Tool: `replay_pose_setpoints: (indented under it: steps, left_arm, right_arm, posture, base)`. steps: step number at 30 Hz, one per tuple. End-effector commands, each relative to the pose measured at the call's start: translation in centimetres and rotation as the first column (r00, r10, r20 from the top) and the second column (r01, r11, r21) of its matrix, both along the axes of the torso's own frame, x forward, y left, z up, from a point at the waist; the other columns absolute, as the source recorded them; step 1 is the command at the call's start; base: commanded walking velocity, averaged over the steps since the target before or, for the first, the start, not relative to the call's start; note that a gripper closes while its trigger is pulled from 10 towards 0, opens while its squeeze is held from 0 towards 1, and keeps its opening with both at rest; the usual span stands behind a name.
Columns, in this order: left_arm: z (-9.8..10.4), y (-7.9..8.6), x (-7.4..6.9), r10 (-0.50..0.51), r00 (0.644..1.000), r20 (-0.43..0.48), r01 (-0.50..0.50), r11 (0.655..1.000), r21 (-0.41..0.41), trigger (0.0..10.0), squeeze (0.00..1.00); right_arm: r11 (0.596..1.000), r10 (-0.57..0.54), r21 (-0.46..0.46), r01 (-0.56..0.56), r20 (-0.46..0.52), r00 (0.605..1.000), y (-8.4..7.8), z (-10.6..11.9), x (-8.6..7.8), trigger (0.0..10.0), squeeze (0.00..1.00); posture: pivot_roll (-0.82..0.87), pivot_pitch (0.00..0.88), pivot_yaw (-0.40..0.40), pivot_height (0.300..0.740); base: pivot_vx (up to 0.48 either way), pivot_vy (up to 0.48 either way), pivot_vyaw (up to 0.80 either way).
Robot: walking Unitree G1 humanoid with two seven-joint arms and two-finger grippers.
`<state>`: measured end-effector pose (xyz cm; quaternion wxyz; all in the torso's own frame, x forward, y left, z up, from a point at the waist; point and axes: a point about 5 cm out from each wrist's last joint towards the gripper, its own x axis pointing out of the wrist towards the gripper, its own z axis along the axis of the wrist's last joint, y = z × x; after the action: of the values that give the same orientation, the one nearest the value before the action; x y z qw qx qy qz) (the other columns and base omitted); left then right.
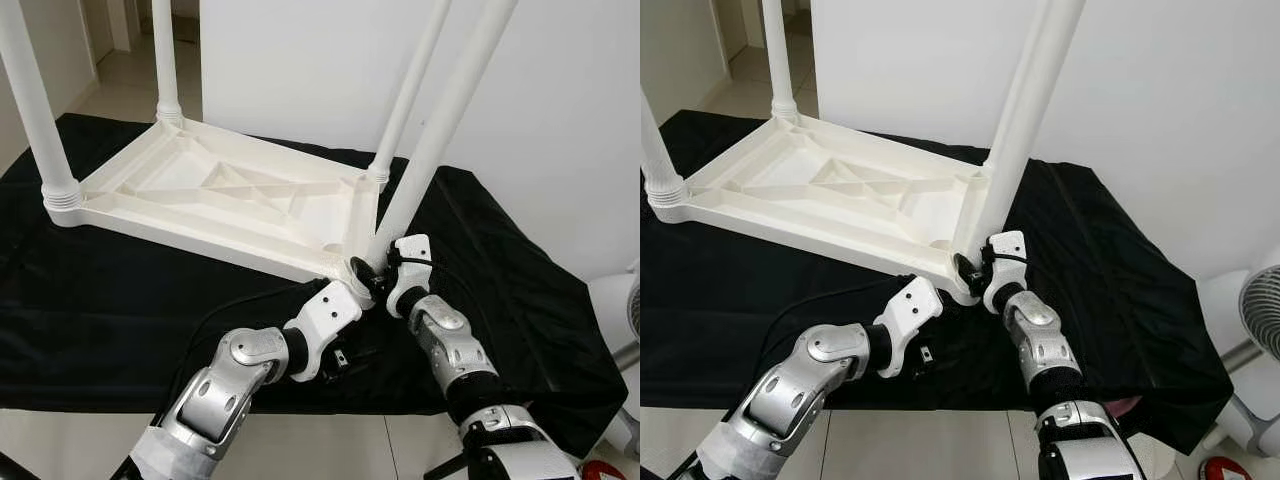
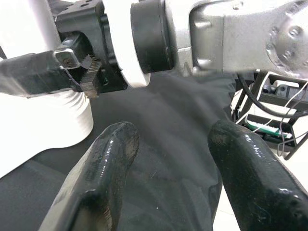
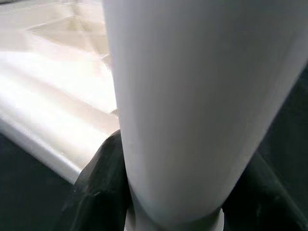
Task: Building children table
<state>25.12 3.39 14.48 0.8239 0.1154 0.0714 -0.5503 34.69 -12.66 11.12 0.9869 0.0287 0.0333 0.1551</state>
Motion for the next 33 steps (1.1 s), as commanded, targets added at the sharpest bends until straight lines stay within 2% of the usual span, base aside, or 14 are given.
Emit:
replay_pose_setpoints:
  steps: [1,2,6,7,10,13,16,18,21,28,29,33]
  left_arm:
    - [0.2,-0.4,-0.1,0.044,0.999,0.020,-0.044,0.999,-0.005,10.0,0.00]
    - [0.2,-0.4,-0.1,0.044,0.999,0.020,-0.044,0.999,-0.005,10.0,0.00]
    - [0.2,-0.4,-0.2,0.040,0.999,0.017,-0.039,0.999,-0.006,10.0,0.00]
    - [0.2,-0.4,-0.2,0.040,0.999,0.017,-0.039,0.999,-0.006,10.0,0.00]
    - [0.1,-0.5,-0.2,0.036,0.999,0.016,-0.036,0.999,-0.006,10.0,0.00]
    - [0.1,-0.5,-0.2,0.035,0.999,0.015,-0.035,0.999,-0.006,10.0,0.00]
    - [0.1,-0.5,-0.3,0.034,0.999,0.014,-0.034,0.999,-0.005,10.0,0.00]
    - [0.0,-0.5,-0.3,0.034,0.999,0.014,-0.034,0.999,-0.004,10.0,0.00]
    - [0.1,-0.4,-0.3,0.034,0.999,0.015,-0.034,0.999,-0.002,10.0,0.00]
    - [0.0,-0.4,-0.3,0.029,0.999,0.016,-0.029,1.000,0.000,10.0,0.00]
    - [0.1,-0.5,-0.3,0.028,0.999,0.017,-0.028,1.000,-0.001,10.0,0.00]
    - [0.1,-0.5,-0.2,0.027,0.999,0.019,-0.027,1.000,0.001,10.0,0.00]
  right_arm:
    - [0.995,-0.097,-0.033,0.095,-0.095,0.991,-1.0,-1.9,-0.6,10.0,0.00]
    - [0.995,-0.097,-0.033,0.095,-0.095,0.991,-1.0,-1.9,-0.6,10.0,0.00]
    - [0.972,-0.235,-0.023,0.234,-0.109,0.966,-0.5,-2.1,-1.4,10.0,0.00]
    - [0.972,-0.235,-0.023,0.234,-0.109,0.966,-0.5,-2.1,-1.4,10.0,0.00]
    - [0.926,-0.375,-0.003,0.377,-0.114,0.920,-0.2,-1.7,-2.3,10.0,0.00]
    - [0.909,-0.412,0.016,0.417,-0.124,0.903,0.2,-1.4,-2.8,10.0,0.00]
    - [0.925,-0.373,0.022,0.379,-0.136,0.918,1.1,-1.3,-3.3,10.0,0.00]
    - [0.950,-0.307,0.021,0.312,-0.131,0.943,2.2,-1.1,-3.8,10.0,0.00]
    - [0.961,-0.271,0.023,0.276,-0.123,0.955,2.7,-0.9,-4.5,10.0,0.00]
    - [0.958,-0.284,-0.004,0.285,-0.128,0.950,2.5,-0.6,-5.0,10.0,0.00]
    - [0.961,-0.276,-0.001,0.278,-0.121,0.953,2.4,-0.4,-5.0,10.0,1.00]
    - [0.968,-0.246,0.020,0.249,-0.097,0.964,2.2,-0.1,-4.9,10.0,1.00]
  posture:
    - [0.04,0.000,-0.175,0.740]
    - [0.04,0.000,-0.175,0.740]
    - [0.03,0.000,-0.177,0.740]
    - [0.03,0.000,-0.177,0.740]
    - [0.04,0.000,-0.181,0.740]
    - [0.04,0.000,-0.182,0.740]
    - [0.04,0.000,-0.184,0.740]
    - [0.04,0.000,-0.183,0.740]
    - [0.04,0.000,-0.184,0.740]
    - [0.04,0.000,-0.182,0.740]
    - [0.04,0.000,-0.178,0.740]
    - [0.04,0.000,-0.178,0.740]
  base:
    - [0.000,0.000,0.00]
    - [0.000,0.000,0.00]
    - [0.000,0.000,0.00]
    - [0.000,0.000,0.00]
    - [0.000,0.000,0.00]
    - [0.000,0.000,0.00]
    - [0.000,0.000,0.00]
    - [0.000,0.000,0.00]
    - [0.000,0.000,0.00]
    - [0.000,0.000,0.00]
    - [0.000,0.000,0.00]
    - [0.000,0.000,0.00]
